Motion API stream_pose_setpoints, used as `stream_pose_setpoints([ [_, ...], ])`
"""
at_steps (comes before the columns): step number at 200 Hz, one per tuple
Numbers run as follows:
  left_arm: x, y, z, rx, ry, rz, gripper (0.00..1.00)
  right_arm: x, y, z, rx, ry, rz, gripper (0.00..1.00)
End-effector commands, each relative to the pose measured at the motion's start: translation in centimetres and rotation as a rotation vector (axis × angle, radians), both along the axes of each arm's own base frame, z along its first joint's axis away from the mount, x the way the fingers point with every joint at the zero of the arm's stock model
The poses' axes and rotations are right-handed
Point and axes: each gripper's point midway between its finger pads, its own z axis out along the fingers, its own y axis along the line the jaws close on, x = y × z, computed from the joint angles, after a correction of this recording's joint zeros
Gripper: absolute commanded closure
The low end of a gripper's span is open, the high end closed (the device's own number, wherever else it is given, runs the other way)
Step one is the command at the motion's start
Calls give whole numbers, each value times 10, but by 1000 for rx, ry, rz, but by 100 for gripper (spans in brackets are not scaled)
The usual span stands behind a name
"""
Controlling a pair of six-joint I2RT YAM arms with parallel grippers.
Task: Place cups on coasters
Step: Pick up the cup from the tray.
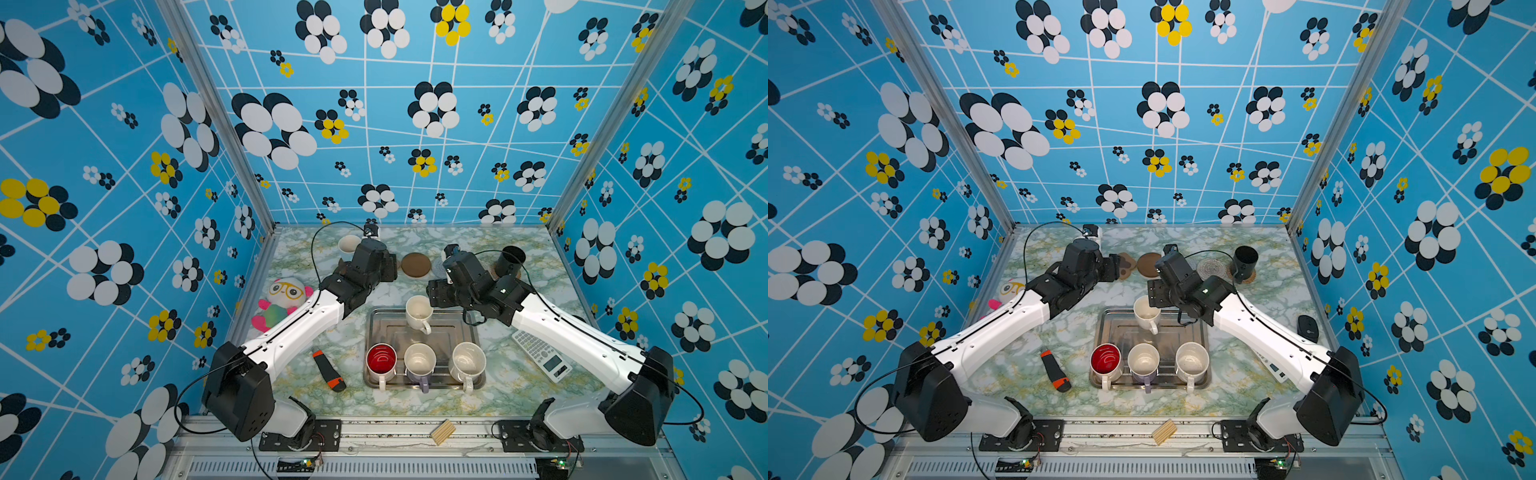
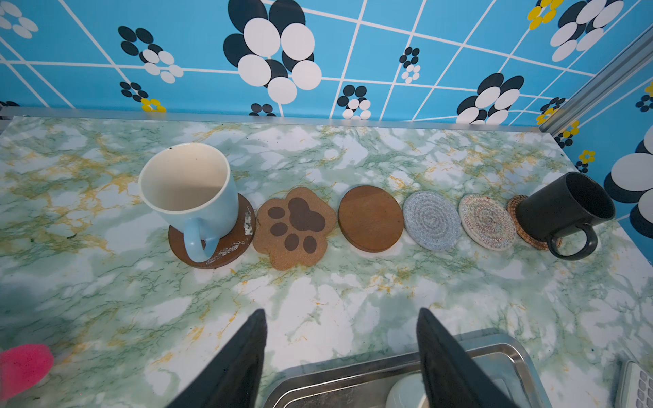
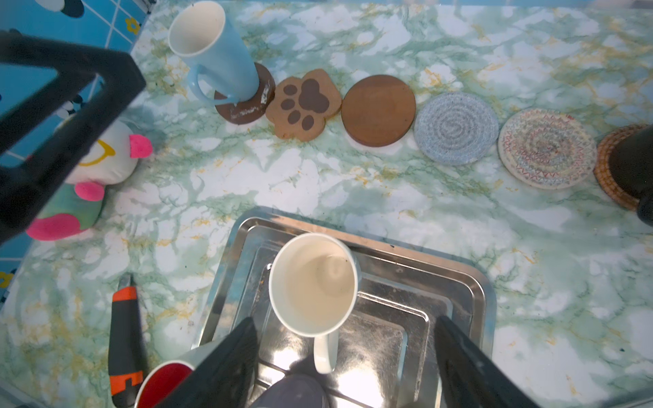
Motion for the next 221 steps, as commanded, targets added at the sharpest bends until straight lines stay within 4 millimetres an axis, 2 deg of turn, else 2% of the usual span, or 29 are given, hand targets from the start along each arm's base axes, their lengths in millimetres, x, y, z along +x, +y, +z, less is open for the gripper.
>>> stream_pose_setpoints([
  [1,-4,2,11,-9,-40,-3,30,-16,-10,-21,-80,62,-3,19],
  [49,-5,0,11,-14,-40,-13,30,-38,-10,-48,-96,156,42,21],
  [75,-5,1,11,-14,-43,-8,30,-49,-5,-62,-106,222,100,26],
  [97,-5,1,9,-15,-41,-4,30,-54,2,-63,-93,240,138,32],
  [115,-5,1,8,-14,-39,-4,30,-58,5,-69,-86,261,165,34],
  [170,-5,-1,8,-29,-38,-9,30,-56,16,-90,-104,307,200,42],
  [221,-4,-6,7,-46,-37,-24,30,-52,22,-107,-140,331,223,42],
])
